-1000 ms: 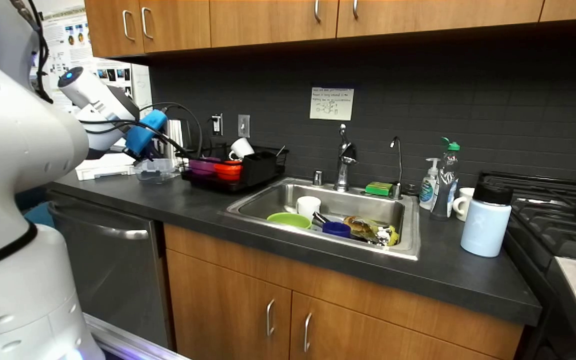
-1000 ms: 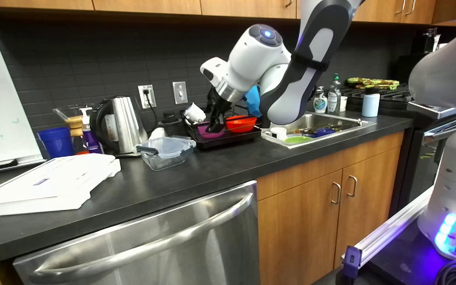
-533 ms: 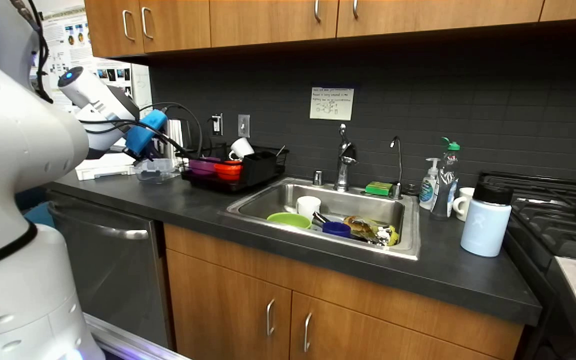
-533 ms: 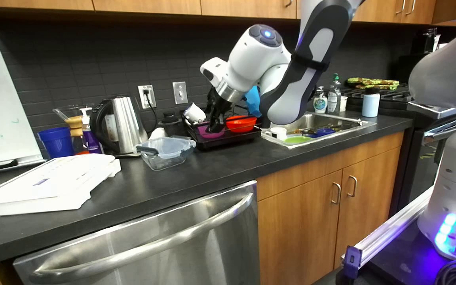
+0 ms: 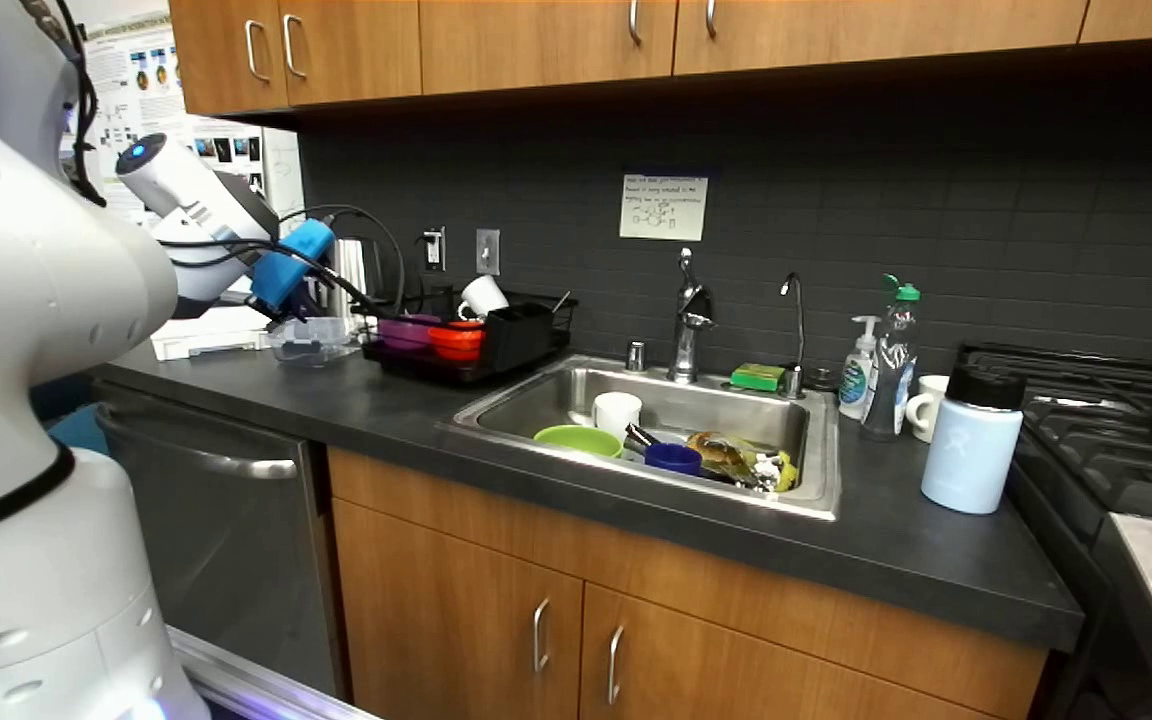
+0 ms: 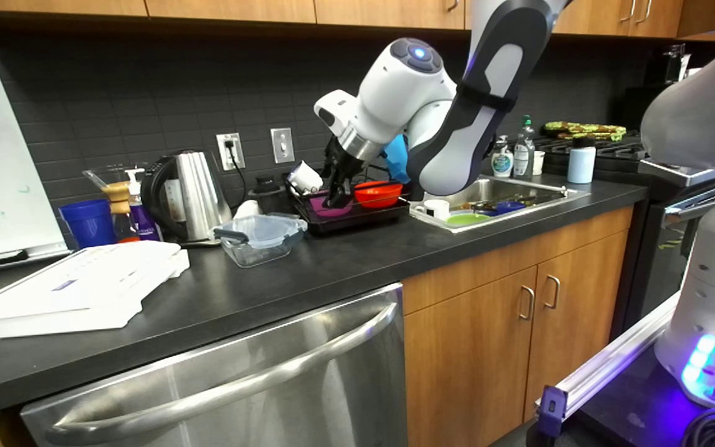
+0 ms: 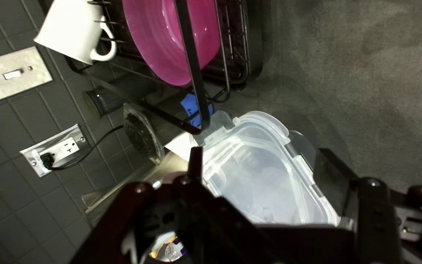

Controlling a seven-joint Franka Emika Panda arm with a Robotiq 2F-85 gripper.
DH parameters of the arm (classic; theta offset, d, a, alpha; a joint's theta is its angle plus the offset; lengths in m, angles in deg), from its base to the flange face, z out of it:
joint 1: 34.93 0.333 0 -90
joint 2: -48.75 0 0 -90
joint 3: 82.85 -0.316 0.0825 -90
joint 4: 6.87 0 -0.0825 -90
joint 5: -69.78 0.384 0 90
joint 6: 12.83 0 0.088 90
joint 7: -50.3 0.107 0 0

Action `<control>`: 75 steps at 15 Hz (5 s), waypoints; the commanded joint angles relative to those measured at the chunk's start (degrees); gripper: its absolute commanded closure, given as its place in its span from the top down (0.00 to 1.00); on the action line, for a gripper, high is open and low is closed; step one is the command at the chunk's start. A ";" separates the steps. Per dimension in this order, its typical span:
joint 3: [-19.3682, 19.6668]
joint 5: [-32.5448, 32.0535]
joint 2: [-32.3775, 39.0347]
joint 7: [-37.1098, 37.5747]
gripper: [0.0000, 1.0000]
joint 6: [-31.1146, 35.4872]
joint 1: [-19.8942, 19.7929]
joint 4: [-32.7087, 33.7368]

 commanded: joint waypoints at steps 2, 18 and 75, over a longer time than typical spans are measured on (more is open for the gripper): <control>0.22 0.91 0.20 -0.90 0.78 -0.22 0.48 -0.21; 0.22 0.91 0.20 -0.91 0.78 -0.22 0.48 -0.21; -10.18 -0.68 -10.18 -2.40 1.00 3.45 -3.26 12.57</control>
